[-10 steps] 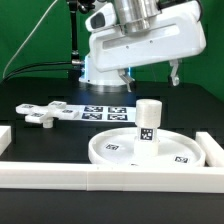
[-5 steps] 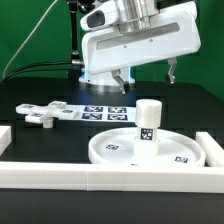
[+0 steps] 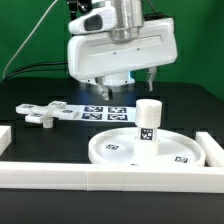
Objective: Assemble round table
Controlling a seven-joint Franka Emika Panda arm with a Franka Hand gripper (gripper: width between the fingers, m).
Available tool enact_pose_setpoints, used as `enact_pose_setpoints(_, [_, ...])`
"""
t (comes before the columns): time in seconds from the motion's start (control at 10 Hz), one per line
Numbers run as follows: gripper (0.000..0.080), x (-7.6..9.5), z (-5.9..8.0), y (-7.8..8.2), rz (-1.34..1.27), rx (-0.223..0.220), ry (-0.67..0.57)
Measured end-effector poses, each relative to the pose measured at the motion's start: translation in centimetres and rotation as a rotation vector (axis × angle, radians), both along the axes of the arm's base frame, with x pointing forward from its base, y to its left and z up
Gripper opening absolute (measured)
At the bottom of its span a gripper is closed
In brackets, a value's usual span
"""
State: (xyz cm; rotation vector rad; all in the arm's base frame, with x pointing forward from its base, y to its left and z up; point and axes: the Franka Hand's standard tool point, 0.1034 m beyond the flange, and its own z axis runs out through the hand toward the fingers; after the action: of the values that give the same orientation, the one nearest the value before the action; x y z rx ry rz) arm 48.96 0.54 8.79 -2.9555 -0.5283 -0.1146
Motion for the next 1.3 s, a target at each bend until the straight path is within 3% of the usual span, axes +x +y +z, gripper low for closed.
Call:
enact_pose_setpoints(0.2, [0.0649, -0.2, -0.1, -0.5, 0.173, -0.017, -0.024])
enact_pose_setpoints(0.4, [0.0649, -1.7, -0.8, -4.9, 0.231, -0.053, -0.042])
enact_pose_setpoints(0.6, [0.0649, -2.2, -0.6, -9.5, 0.244, -0.067, -0.039])
enact_pose_setpoints(0.7, [0.0649, -1.8, -0.3, -10.2, 0.247, -0.070, -0.031])
enact_pose_setpoints(0.9, [0.0649, -2.2, -0.7, -9.3, 0.236, -0.065, -0.002])
enact_pose_setpoints(1.1, [0.0649, -2.2, -0.7, -8.1, 0.252, -0.099, 0.114])
enact_pose_setpoints(1.3, [0.0649, -2.8, -1.0, -8.9, 0.168, -0.138, 0.173])
